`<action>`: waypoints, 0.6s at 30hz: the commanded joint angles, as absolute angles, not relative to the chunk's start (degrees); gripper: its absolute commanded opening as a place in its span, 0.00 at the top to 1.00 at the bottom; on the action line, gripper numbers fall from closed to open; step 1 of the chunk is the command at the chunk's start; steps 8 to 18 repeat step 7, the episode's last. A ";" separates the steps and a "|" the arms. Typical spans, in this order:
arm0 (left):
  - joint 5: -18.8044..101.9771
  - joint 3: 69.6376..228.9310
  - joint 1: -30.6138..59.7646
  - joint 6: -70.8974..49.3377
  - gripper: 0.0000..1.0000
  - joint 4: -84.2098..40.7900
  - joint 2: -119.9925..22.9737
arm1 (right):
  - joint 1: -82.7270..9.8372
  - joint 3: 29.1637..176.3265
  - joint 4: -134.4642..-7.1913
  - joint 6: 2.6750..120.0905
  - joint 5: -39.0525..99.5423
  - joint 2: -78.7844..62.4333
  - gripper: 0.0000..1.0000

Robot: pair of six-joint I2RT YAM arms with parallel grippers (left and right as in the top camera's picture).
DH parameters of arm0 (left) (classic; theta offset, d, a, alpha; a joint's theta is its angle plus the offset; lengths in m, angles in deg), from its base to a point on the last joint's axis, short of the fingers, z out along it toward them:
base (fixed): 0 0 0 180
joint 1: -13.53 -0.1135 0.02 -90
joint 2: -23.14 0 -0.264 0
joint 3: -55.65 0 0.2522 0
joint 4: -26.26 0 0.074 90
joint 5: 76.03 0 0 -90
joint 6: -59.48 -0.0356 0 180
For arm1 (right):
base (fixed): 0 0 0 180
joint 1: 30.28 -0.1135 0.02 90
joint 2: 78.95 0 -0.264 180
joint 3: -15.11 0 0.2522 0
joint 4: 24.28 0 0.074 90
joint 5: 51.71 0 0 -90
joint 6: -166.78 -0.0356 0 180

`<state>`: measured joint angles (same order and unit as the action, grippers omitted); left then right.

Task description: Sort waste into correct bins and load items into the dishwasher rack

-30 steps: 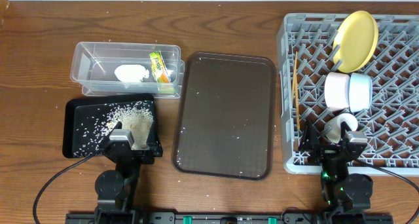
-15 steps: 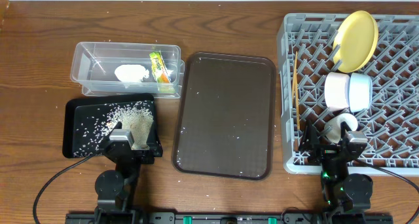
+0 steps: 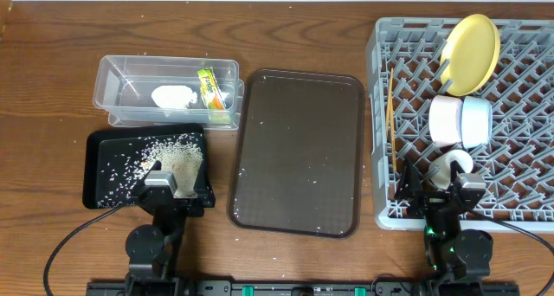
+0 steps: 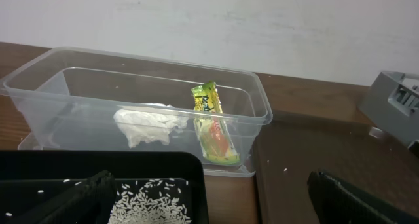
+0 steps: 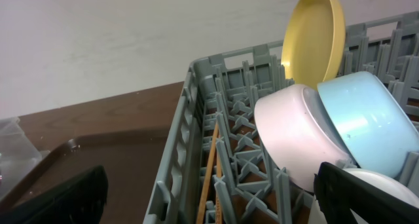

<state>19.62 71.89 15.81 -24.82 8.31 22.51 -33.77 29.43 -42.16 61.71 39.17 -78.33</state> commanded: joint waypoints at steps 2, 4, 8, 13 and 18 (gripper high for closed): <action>19.97 70.36 15.53 -25.57 0.04 7.63 22.91 | -33.31 29.16 -42.14 60.97 38.91 -78.63 0.01; 19.97 70.36 15.53 -25.57 0.04 7.65 22.91 | -33.31 29.16 -42.14 60.97 38.89 -78.63 0.01; 19.97 70.36 15.53 -25.57 0.04 7.63 22.91 | -33.31 29.16 -42.14 60.97 38.91 -78.63 0.01; 19.97 70.36 15.53 -25.57 0.04 7.63 22.91 | -33.31 29.16 -42.14 60.97 38.91 -78.63 0.01; 19.97 70.36 15.53 -25.57 0.04 7.63 22.91 | -33.31 29.16 -42.14 60.97 38.91 -78.63 0.01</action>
